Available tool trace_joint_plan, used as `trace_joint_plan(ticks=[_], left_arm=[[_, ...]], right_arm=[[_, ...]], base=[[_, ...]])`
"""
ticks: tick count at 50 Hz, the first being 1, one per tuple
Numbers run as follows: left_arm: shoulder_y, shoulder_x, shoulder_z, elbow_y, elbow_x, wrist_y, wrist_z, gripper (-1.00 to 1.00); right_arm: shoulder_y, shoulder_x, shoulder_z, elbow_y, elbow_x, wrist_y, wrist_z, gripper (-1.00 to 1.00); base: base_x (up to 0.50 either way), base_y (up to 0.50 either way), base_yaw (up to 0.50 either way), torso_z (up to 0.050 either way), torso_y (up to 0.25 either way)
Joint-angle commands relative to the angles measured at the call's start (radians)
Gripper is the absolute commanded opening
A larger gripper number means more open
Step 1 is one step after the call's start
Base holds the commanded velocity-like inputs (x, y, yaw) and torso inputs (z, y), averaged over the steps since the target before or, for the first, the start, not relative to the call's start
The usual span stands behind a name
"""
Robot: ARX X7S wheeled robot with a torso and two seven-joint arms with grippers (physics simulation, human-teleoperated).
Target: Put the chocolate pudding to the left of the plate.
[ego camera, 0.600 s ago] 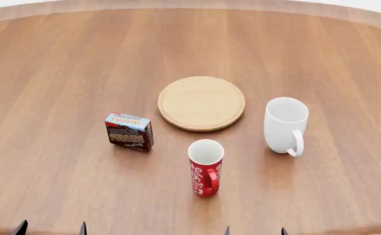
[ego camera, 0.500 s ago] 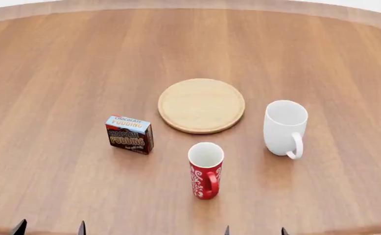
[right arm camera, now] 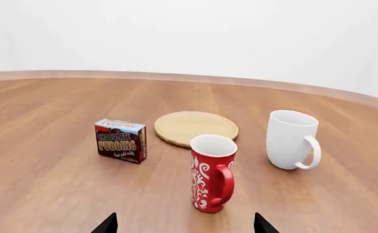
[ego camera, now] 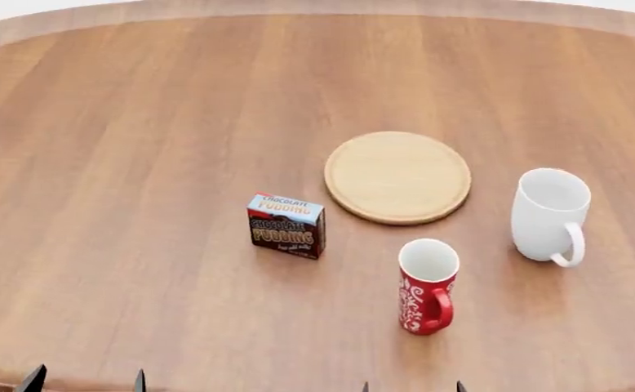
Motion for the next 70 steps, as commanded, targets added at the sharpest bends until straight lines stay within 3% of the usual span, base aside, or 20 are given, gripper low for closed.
trace_joint_plan(ticks=[1, 70], left_arm=[[0.008, -0.018, 0.020, 0.014, -0.019, -0.002, -0.017, 1.00], [0.008, -0.079, 0.104, 0.014, -0.059, 0.013, -0.103, 1.00]], right_arm=[[-0.004, 0.017, -0.028, -0.002, 0.014, -0.007, 0.018, 1.00], [0.011, 0.074, -0.106, -0.018, 0.046, 0.045, 0.133, 1.00]], base=[[0.00, 0.50, 0.00, 0.000, 0.000], [0.00, 0.10, 0.00, 0.000, 0.000]])
